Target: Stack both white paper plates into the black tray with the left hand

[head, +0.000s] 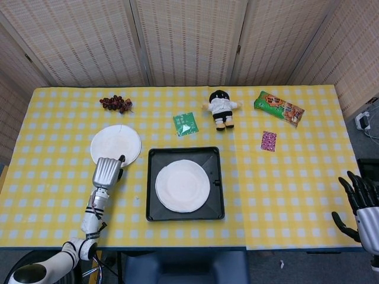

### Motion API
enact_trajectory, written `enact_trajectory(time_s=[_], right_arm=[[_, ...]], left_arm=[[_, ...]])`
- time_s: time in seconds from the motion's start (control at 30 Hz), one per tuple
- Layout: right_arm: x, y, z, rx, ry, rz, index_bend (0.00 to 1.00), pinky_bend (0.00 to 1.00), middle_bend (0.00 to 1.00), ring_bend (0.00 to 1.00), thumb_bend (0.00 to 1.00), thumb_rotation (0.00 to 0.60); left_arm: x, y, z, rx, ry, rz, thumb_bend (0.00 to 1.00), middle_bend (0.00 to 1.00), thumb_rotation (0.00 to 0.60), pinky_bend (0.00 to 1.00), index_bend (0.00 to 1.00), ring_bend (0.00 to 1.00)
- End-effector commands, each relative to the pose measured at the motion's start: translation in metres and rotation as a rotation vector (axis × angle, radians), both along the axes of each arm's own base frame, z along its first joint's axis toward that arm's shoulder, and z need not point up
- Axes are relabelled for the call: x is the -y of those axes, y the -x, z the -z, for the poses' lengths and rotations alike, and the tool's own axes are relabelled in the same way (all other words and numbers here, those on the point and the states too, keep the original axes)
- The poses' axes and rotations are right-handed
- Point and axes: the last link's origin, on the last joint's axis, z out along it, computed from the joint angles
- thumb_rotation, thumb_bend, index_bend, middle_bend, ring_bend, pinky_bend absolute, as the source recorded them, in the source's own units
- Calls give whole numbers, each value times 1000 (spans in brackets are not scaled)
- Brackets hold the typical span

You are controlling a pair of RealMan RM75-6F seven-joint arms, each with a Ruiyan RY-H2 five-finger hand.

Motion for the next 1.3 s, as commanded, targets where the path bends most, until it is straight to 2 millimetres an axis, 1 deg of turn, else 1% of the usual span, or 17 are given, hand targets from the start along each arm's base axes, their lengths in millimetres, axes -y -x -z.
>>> enact_trajectory(time_s=[0.03,0.33,0.63,0.87,1.17,1.3], right_arm=[[0,0,0,0,1,0,0,0,0,0,367,600],[-1,-1,0,-1,6,-2,0,0,0,0,367,600],[-2,0,-2,-2,14,0,0,0,0,0,367,600],[-1,0,-2,-5,15,4,0,0,0,0,367,600],[-3,0,-1,-11,15,6,0,0,0,0,367,600],[-5,0,-3,-9,25,2,0,0,0,0,367,600]], left_arm=[[-1,3,0,-4,3,-16,420,1000,600,1000,450,1000],[-4,7,1,-11,2,-36,420,1000,600,1000,437,1000],[-8,13,4,-9,-7,-56,420,1000,600,1000,446,1000],[-12,13,3,3,-37,-59,423,1000,600,1000,516,1000],[-15,7,10,29,-32,-44,425,1000,600,1000,611,1000],[-15,5,10,33,-40,-26,451,1000,600,1000,638,1000]])
